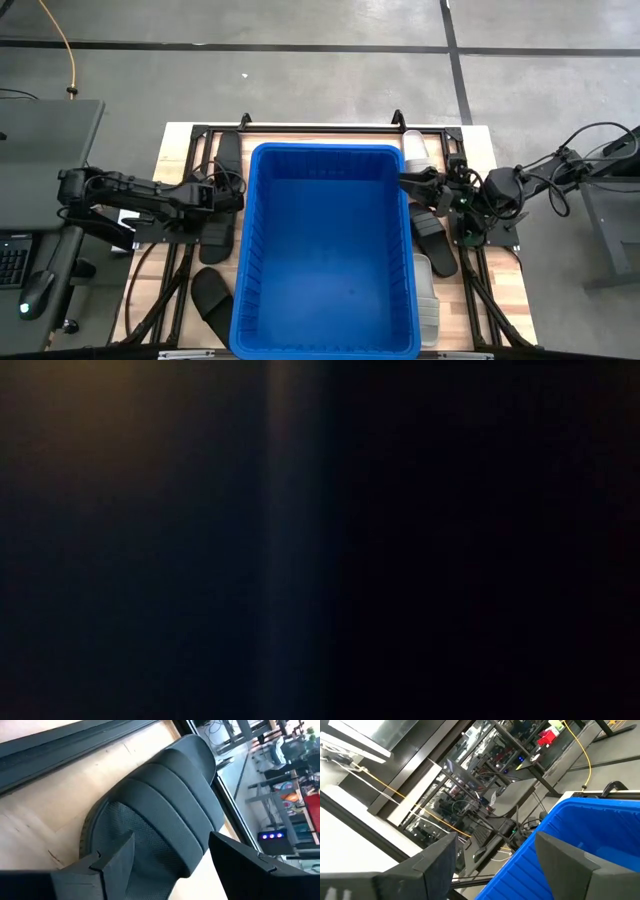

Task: Pick and place slides into bin
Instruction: Put the top left black slide in the bin

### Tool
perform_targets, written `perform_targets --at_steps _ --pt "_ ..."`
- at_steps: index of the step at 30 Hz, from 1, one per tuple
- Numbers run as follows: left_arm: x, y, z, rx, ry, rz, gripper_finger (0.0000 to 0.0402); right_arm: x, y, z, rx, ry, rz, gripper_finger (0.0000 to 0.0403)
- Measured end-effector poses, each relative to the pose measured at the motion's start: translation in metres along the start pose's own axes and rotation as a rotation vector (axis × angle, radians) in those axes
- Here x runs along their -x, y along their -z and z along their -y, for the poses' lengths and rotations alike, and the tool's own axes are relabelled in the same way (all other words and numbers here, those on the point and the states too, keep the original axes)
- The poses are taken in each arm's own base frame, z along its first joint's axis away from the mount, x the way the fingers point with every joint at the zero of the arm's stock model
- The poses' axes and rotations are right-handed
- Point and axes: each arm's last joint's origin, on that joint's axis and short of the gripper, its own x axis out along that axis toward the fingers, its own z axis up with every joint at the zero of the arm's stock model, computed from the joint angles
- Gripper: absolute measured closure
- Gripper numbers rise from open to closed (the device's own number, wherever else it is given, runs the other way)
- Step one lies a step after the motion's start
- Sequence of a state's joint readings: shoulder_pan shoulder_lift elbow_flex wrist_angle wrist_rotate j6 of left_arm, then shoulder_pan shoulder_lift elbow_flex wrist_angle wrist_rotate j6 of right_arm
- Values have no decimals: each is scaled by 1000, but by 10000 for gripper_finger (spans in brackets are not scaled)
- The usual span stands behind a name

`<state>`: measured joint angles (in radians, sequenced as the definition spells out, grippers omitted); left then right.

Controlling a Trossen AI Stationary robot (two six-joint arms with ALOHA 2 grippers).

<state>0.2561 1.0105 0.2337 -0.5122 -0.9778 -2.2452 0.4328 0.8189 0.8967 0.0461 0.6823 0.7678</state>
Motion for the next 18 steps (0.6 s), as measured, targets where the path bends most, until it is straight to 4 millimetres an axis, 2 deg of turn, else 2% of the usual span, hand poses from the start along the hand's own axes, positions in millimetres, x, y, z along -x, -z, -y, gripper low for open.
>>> perform_targets --at_steps 13,16,18 --pt "-10 -6 5 54 -31 64 158 0 2 3 1 41 4 148" --pt "-12 -5 9 9 -11 69 179 0 2 4 -11 63 6 148" --pt "-14 -5 12 -28 -1 71 209 0 3 5 -23 71 2 148"
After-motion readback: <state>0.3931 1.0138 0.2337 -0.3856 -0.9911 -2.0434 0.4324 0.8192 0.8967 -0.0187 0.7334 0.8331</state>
